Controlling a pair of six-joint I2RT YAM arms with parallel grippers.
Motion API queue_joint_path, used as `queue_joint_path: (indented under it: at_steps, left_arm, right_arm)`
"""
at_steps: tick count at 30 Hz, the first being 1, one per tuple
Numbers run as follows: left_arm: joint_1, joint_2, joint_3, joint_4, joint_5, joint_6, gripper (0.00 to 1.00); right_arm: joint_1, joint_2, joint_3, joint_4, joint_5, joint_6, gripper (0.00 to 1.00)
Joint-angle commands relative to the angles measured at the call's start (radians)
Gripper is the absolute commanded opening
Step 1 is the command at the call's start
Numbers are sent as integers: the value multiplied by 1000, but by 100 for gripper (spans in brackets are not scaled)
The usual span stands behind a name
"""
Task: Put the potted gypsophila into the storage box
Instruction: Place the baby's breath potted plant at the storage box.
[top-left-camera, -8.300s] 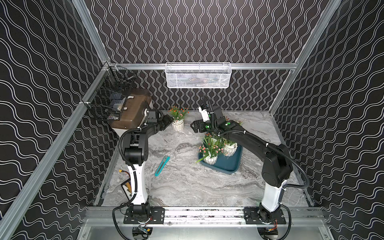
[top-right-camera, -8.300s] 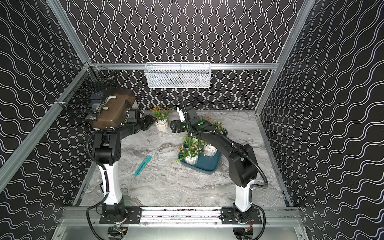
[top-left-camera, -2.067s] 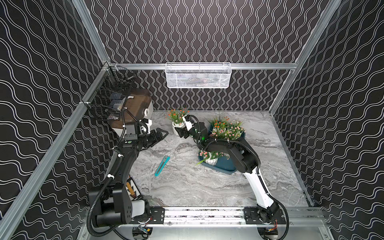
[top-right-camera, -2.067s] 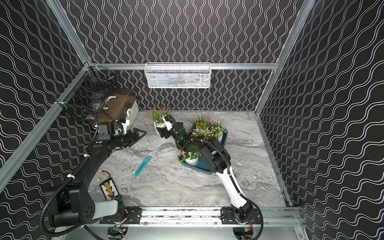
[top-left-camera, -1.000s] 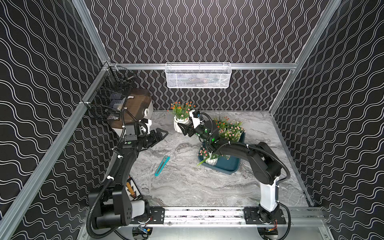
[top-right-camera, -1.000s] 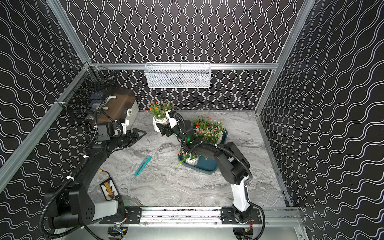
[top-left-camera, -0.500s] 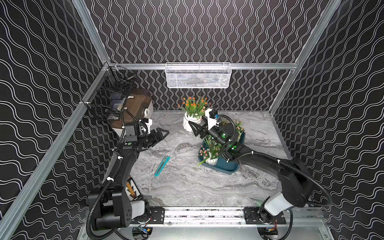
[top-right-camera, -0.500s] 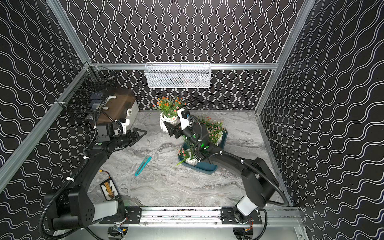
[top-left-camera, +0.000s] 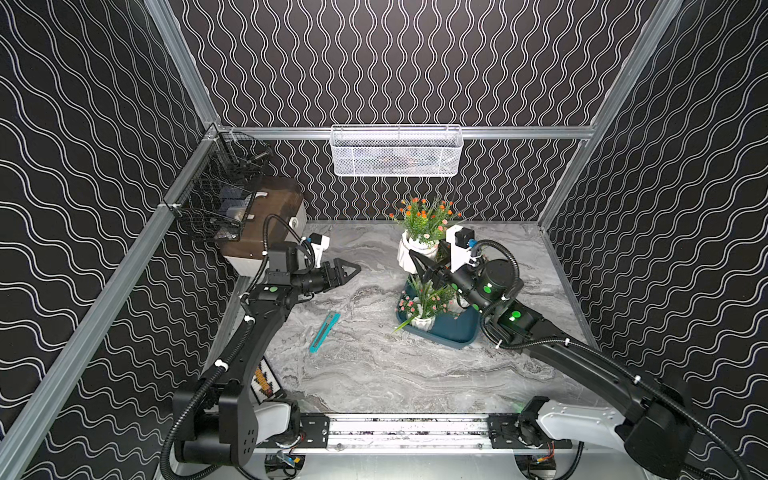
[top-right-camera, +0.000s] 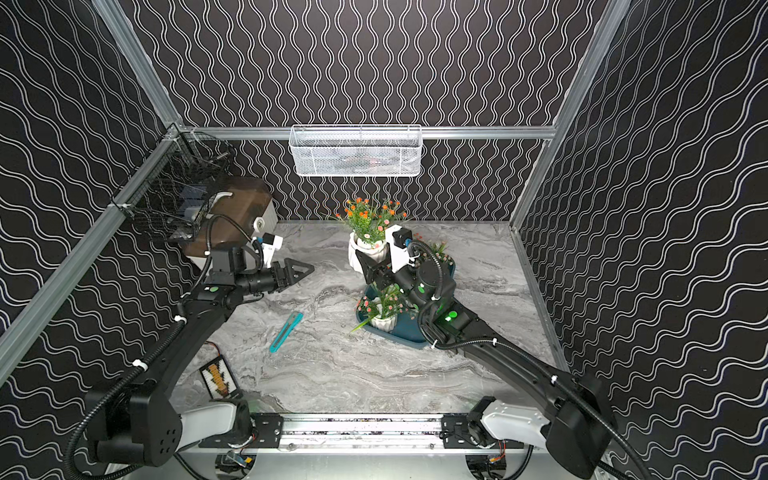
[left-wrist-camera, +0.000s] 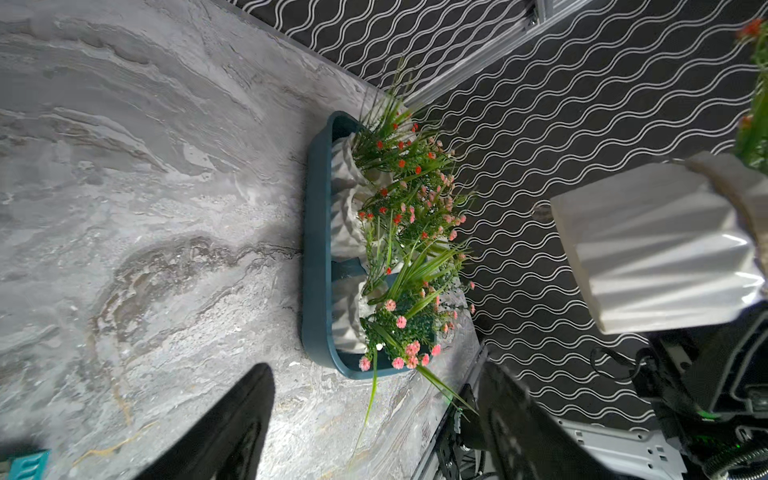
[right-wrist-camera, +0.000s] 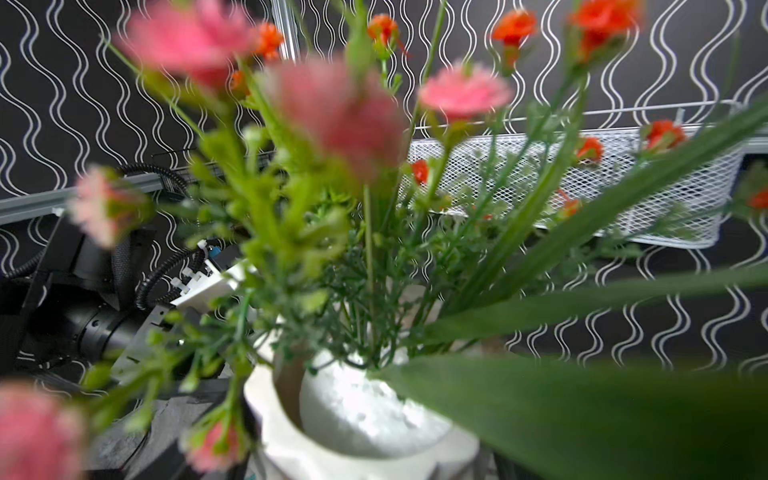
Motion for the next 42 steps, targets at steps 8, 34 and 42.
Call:
queue_joint_path:
  at_steps: [8,34,42]
  left_arm:
    - [-46,-4,7,20,19,19,80]
    - [-61,16,2,22,8,14,80]
    - [-63,22,2,25,7,11,80]
  right_arm:
    - [0,-220,-109,-181,127,11,82]
    - [-1,-467,-239,-584,363,104,82]
    - [-2,-482,-278,-630,412,139,83]
